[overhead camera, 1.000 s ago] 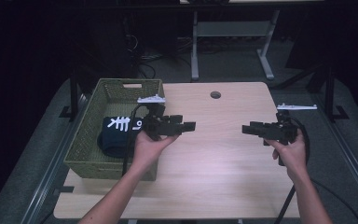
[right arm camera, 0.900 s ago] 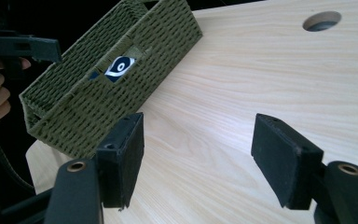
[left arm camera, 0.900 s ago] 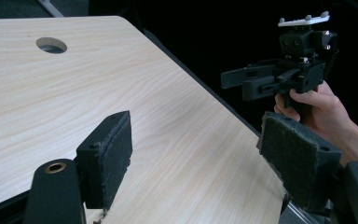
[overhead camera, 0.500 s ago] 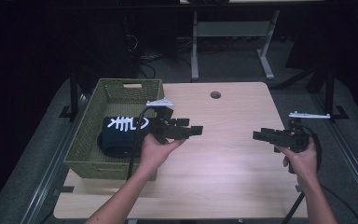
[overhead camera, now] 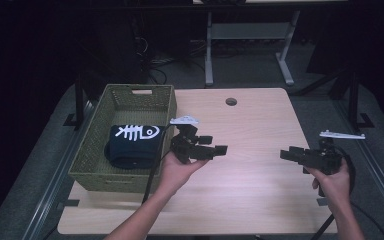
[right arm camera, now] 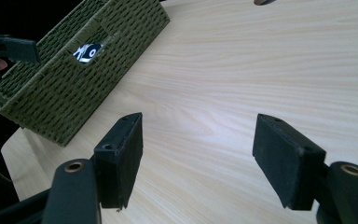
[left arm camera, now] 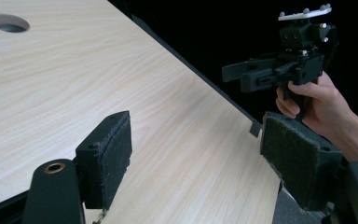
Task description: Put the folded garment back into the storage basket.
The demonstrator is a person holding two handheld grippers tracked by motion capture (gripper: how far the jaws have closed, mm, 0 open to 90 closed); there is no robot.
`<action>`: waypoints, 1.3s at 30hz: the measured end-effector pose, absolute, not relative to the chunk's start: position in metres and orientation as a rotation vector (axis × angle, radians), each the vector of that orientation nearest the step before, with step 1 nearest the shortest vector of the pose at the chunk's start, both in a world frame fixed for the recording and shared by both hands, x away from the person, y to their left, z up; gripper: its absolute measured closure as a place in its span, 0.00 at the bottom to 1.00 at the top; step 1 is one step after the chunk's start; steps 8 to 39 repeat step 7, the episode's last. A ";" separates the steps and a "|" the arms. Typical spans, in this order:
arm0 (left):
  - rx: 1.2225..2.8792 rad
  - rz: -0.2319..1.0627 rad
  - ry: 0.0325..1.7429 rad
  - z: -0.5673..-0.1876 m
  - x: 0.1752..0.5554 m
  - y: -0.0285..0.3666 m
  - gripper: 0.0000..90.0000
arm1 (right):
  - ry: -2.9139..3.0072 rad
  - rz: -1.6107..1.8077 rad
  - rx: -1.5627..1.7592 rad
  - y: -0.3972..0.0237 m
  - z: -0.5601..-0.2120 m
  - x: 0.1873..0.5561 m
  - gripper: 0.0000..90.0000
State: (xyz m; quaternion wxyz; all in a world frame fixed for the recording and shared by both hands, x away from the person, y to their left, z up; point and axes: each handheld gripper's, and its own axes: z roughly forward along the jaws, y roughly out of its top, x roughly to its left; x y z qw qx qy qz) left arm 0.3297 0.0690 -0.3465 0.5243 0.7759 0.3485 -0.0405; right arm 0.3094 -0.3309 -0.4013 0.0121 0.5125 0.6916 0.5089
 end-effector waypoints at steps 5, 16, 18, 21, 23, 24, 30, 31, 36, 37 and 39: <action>1.859 -0.108 0.812 -0.353 0.322 0.063 0.28 | 2.137 1.571 1.572 -0.335 -0.405 0.291 0.34; 1.866 -0.103 0.801 -0.356 0.318 0.060 0.28 | 2.112 1.573 1.540 -0.336 -0.407 0.277 0.33; 1.866 -0.103 0.801 -0.356 0.318 0.060 0.28 | 2.112 1.573 1.540 -0.336 -0.407 0.277 0.33; 1.866 -0.103 0.801 -0.356 0.318 0.060 0.28 | 2.112 1.573 1.540 -0.336 -0.407 0.277 0.33; 1.866 -0.103 0.801 -0.356 0.318 0.060 0.28 | 2.112 1.573 1.540 -0.336 -0.407 0.277 0.33; 1.866 -0.103 0.801 -0.356 0.318 0.060 0.28 | 2.112 1.573 1.540 -0.336 -0.407 0.277 0.33; 1.866 -0.103 0.801 -0.356 0.318 0.060 0.28 | 2.112 1.573 1.540 -0.336 -0.407 0.277 0.33; 1.866 -0.103 0.801 -0.356 0.318 0.060 0.28 | 2.112 1.573 1.540 -0.336 -0.407 0.277 0.33; 1.866 -0.103 0.801 -0.356 0.318 0.060 0.28 | 2.112 1.573 1.540 -0.336 -0.407 0.277 0.33; 1.866 -0.103 0.801 -0.356 0.318 0.060 0.28 | 2.112 1.573 1.540 -0.336 -0.407 0.277 0.33; 1.866 -0.103 0.801 -0.356 0.318 0.060 0.28 | 2.112 1.573 1.540 -0.336 -0.407 0.277 0.33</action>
